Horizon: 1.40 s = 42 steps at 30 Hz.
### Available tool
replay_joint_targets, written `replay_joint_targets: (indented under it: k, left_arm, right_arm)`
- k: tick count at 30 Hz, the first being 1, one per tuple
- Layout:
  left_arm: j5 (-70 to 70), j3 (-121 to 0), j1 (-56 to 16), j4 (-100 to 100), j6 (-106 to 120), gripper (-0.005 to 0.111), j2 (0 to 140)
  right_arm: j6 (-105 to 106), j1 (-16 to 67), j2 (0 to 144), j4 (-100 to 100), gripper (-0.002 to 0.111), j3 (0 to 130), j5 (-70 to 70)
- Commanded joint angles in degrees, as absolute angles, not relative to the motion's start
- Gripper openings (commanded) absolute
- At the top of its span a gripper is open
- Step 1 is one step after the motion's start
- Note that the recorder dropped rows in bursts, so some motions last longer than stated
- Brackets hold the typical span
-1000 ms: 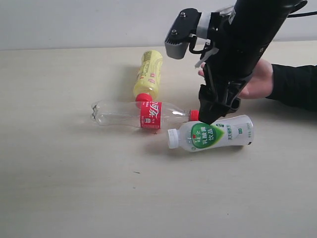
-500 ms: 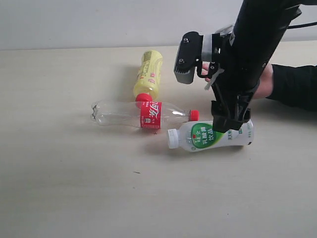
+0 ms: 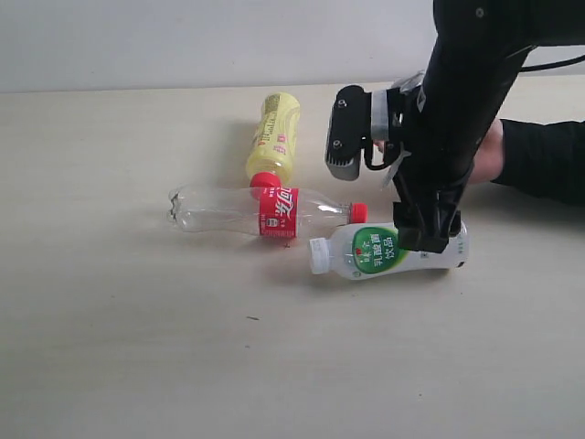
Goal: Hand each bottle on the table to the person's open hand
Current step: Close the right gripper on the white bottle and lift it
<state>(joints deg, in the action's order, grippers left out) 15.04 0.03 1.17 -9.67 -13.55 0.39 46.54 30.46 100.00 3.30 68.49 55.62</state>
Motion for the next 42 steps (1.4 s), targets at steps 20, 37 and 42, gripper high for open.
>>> replay_joint_targets:
  k: [20,37,42]
  left_arm:
    - [14.96,0.00,0.91,-9.81,-13.66,0.000,0.00]
    - [14.96,0.00,0.91,-9.81,-13.66,0.000,0.00]
    - [14.96,0.00,0.91,-9.81,-13.66,0.000,0.00]
  right_arm:
    - [46.69,30.61,106.78,6.60,0.072,68.25,51.04]
    - [46.63,30.61,106.78,6.47,0.072,68.25,50.10]
    - [46.63,30.61,107.81,6.58,0.072,68.25,49.98]
